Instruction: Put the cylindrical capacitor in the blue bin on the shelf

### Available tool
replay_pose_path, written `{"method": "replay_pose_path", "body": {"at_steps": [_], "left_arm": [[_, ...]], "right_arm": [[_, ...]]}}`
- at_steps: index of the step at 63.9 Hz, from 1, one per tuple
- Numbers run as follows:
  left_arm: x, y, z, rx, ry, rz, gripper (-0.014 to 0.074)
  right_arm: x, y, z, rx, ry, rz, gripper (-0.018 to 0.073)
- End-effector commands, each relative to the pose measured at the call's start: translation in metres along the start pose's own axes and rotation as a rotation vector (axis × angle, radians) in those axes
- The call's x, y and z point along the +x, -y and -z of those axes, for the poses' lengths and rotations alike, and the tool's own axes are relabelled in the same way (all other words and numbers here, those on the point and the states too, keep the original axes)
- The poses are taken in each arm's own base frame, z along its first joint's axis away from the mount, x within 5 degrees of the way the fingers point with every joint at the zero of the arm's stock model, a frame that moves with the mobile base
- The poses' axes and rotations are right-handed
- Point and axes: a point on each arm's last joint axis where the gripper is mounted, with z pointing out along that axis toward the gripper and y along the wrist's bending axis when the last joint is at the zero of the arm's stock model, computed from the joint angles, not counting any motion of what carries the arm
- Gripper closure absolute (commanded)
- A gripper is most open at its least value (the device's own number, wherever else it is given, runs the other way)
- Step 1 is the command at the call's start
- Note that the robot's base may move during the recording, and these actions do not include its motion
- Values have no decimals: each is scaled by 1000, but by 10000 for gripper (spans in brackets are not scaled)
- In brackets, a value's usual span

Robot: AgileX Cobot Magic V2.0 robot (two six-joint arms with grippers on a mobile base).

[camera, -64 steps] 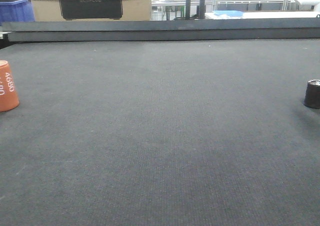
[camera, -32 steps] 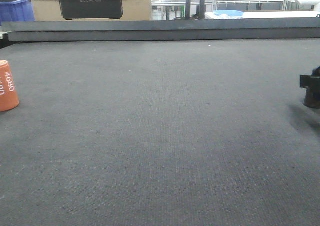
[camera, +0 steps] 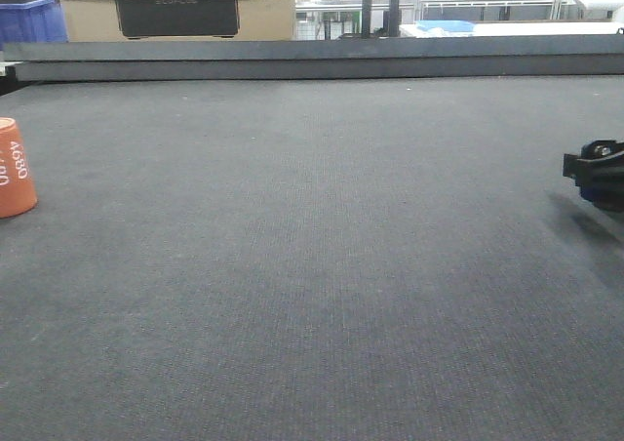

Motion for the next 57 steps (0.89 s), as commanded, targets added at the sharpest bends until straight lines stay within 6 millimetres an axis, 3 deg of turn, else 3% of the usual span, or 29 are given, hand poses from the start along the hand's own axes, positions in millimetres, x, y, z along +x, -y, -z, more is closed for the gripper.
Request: {"method": "replay_pose_path", "body": {"at_steps": [1,7,11,29,38,47,57], "left_arm": [[-1,2,0,8,7,5,-6],[-1,2,0,8,6,5,-6],[-1,2,0,8,6,5,-6],[2,2,0,9,-22,5,-6],[10,2,0,9,-88,5,-6],[34,1,-5,8,-133,9,-6],[57,0,-10,4,-28,9,-6]], "right_arm": [[0,-2,-3,-6,26,4,1],[2,-2,-4,-6,21,5,84],[4,-2,-4,-7,7,6,188],[4,-2,-4,-7,6,7,729],[3,-2,-4,-7,10,6,718],[-5,-1,-1,-7,42,0,718],[-14,-1,2,-7,73,-6,718]]}}
